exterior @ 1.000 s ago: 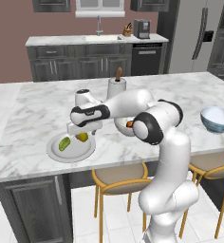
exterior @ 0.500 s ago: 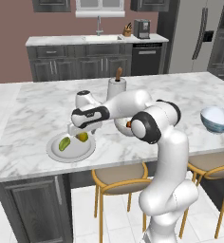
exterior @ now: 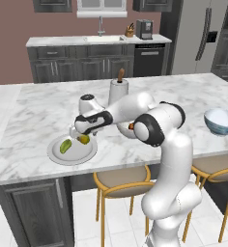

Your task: Take the fruits from the plate on the dining counter and place two fruits in each bowl.

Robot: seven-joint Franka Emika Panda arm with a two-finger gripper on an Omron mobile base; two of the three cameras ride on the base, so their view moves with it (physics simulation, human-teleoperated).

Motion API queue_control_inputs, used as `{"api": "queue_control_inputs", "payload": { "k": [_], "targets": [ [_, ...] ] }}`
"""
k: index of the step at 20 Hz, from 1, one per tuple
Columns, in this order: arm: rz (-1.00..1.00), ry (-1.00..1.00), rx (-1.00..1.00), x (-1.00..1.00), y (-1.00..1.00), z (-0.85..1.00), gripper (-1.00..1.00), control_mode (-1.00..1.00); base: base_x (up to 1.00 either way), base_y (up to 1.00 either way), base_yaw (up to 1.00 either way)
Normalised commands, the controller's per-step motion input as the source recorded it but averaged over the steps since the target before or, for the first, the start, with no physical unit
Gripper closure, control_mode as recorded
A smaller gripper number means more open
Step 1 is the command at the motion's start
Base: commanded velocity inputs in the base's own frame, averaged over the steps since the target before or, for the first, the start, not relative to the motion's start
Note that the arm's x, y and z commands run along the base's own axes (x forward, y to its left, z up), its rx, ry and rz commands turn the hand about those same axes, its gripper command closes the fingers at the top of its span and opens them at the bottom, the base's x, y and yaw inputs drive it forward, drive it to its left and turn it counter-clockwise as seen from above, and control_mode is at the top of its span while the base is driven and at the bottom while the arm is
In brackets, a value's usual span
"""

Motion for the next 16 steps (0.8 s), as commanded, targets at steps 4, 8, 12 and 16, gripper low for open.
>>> {"api": "queue_control_inputs", "payload": {
  "k": [4,8,12,16],
  "targets": [
    [0.00,-0.05,0.03,0.00,0.00,0.00,-1.00,-1.00,0.00,0.00,0.00],
    [0.02,0.05,0.00,0.01,0.00,0.00,-1.00,-1.00,0.00,0.00,0.00],
    [0.02,0.18,0.00,0.29,0.00,0.00,-1.00,-1.00,0.00,0.00,0.00],
    [0.01,0.15,0.00,0.43,0.00,0.00,-1.00,-1.00,0.00,0.00,0.00]
  ]
}}
